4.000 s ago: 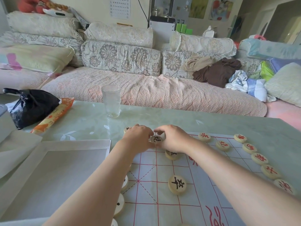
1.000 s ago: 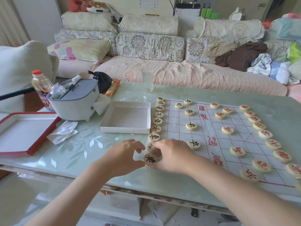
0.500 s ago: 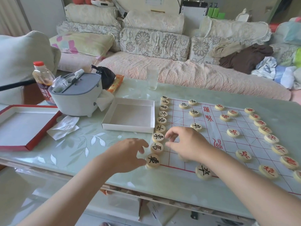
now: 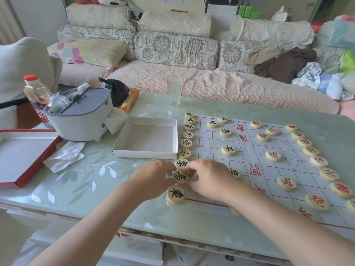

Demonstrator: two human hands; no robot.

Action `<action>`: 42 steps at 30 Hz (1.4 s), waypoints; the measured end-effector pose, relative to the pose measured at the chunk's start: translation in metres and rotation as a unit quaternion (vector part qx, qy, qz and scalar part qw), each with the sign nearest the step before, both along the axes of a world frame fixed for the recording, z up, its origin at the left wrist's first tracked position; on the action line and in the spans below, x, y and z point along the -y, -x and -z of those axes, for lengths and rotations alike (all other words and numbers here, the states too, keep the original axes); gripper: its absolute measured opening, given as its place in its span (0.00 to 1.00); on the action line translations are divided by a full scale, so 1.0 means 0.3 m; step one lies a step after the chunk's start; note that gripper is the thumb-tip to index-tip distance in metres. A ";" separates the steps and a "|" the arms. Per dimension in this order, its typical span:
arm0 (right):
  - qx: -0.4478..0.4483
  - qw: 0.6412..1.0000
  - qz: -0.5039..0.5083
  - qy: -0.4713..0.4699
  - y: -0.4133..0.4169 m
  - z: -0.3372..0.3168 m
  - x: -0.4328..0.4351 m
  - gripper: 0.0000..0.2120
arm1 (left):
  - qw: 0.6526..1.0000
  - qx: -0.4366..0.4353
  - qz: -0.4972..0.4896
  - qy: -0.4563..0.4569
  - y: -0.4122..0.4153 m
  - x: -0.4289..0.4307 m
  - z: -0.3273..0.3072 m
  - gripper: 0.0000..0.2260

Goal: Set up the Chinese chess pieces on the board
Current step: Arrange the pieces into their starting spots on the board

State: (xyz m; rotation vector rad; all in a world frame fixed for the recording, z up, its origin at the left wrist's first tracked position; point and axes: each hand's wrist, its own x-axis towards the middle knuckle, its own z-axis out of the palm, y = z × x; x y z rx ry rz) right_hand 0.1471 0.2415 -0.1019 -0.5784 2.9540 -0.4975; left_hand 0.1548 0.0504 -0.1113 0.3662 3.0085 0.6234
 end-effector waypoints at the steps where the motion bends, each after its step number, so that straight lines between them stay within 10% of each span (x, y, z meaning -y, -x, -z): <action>1: 0.001 1.000 0.002 0.005 0.004 -0.007 -0.001 0.16 | 1.000 -0.009 0.000 -0.006 0.004 0.003 -0.001 0.14; 7: -0.034 0.998 0.047 0.027 0.093 -0.034 -0.029 0.10 | 0.985 -0.163 -0.006 0.061 0.080 0.044 -0.003 0.18; 25: -0.021 1.000 0.023 0.003 0.133 0.020 -0.010 0.11 | 0.976 -0.218 -0.021 0.019 0.162 0.092 -0.004 0.11; 31: -0.030 0.999 0.017 0.011 0.136 0.033 -0.003 0.12 | 0.996 -0.066 0.055 -0.020 0.118 0.003 0.006 0.09; 42: -0.018 0.994 0.094 0.060 0.261 -0.007 -0.039 0.11 | 0.984 -0.170 0.055 0.023 0.243 0.014 0.012 0.13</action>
